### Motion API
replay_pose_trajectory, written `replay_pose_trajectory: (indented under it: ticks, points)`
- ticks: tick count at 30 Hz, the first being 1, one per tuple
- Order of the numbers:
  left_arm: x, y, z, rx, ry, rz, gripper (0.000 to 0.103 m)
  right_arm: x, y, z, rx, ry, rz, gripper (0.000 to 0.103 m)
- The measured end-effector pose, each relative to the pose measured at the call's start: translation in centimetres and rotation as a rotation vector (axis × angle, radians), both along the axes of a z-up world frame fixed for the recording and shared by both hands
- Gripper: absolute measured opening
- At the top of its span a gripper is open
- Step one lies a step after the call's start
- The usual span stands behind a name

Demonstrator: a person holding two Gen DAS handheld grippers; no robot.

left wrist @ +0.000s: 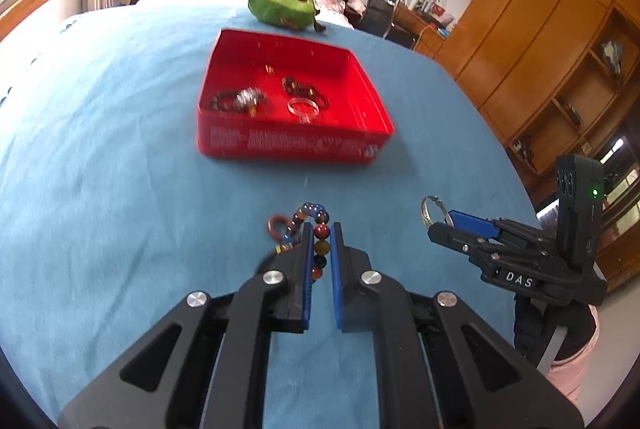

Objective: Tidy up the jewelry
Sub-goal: 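Carry the silver ring and bead bracelet with both tools over the red tin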

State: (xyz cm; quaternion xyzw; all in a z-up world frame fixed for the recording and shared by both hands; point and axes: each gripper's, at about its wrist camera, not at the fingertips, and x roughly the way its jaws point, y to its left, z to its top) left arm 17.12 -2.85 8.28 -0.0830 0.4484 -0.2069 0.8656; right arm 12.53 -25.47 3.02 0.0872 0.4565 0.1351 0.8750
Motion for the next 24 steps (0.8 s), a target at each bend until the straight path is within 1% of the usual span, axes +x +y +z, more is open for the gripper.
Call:
replay_pose_trajectory:
  ticks: [7,10,13,18,21,24]
  points:
    - [4.6,-0.3,0.7,0.008,0.004,0.021,0.006,4.2,1.0,2.0,-0.003,-0.038,0.002,0.048]
    - [6.8,-0.4,1.5,0.004,-0.018,0.037,0.006,6.4,1.3,3.0,0.011,-0.057,0.001,0.048]
    - [8.5,-0.5,2.3,-0.018,-0.035,0.034,0.006,8.7,1.7,3.8,0.012,-0.075,-0.005,0.048]
    - [11.7,-1.0,3.2,-0.049,-0.069,0.031,0.006,12.4,2.2,3.9,0.015,-0.078,-0.015,0.048]
    - [14.0,-1.3,2.7,-0.066,-0.064,0.033,0.006,14.3,2.3,3.4,0.016,-0.069,-0.021,0.048]
    - [16.7,-1.8,1.2,-0.066,-0.039,0.030,0.006,17.0,2.4,2.2,0.005,-0.043,-0.035,0.048]
